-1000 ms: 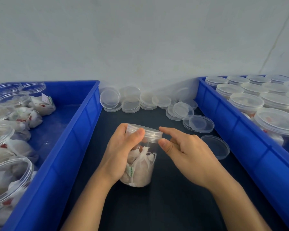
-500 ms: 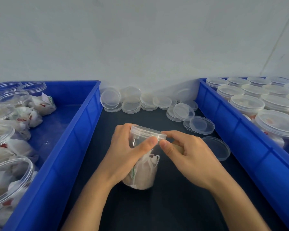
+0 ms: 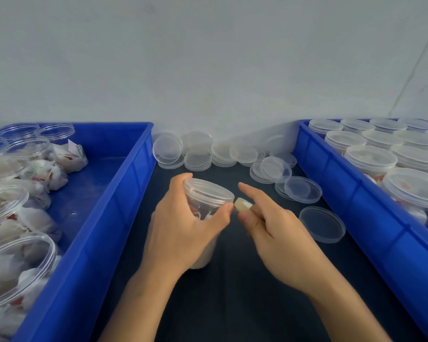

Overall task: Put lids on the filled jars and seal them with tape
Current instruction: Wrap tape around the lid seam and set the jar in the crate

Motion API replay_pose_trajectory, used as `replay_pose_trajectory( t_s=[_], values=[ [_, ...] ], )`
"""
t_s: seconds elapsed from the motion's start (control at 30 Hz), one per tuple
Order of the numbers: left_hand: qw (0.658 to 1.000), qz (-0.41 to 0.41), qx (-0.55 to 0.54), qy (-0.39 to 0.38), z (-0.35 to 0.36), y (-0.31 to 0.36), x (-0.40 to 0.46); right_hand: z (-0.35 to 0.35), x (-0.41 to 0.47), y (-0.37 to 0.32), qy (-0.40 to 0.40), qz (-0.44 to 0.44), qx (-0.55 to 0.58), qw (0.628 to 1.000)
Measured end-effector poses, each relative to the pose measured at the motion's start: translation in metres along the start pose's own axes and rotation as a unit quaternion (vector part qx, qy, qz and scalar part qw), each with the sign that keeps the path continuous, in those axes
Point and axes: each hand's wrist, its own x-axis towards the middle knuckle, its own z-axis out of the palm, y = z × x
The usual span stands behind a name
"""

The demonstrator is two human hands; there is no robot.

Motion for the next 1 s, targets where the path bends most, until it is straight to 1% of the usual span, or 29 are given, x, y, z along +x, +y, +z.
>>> replay_pose_trajectory(
  t_s=[0.1,0.23,0.33,0.4,0.53,0.63,0.73,0.9,1.0],
  values=[
    [0.999,-0.003,0.034,-0.001,-0.0010,-0.0044,0.0026,-0.0015,0.0022,0.0024,-0.003,0.009,-0.024,1.000],
    [0.999,-0.005,0.040,-0.006,-0.0005,-0.0082,0.0035,-0.0036,0.0015,0.0014,0.004,0.018,-0.075,0.997],
    [0.999,0.003,0.048,-0.011,0.0004,-0.0087,0.0033,-0.0012,0.0023,0.0006,0.004,0.052,-0.103,0.993],
    [0.998,0.004,0.057,-0.013,0.0011,-0.0090,0.0030,0.0009,0.0028,-0.0003,-0.002,0.082,-0.102,0.991],
    [0.998,-0.007,0.050,-0.026,-0.0006,-0.0085,0.0025,0.0035,0.0033,0.0003,-0.018,0.088,-0.073,0.993],
    [0.998,-0.015,0.035,-0.041,-0.0033,-0.0097,0.0033,0.0014,0.0041,0.0001,-0.025,0.082,-0.028,0.996],
    [0.998,-0.009,0.039,-0.043,-0.0036,-0.0099,0.0039,-0.0010,0.0030,-0.0004,0.005,0.061,-0.001,0.998],
    [0.999,-0.004,0.035,-0.025,-0.0026,-0.0093,0.0046,-0.0028,0.0005,-0.0048,0.039,0.029,-0.033,0.998],
    [0.999,-0.001,0.029,-0.018,-0.0021,-0.0086,0.0053,-0.0024,0.0002,-0.0050,0.051,0.004,-0.026,0.998]
  ],
)
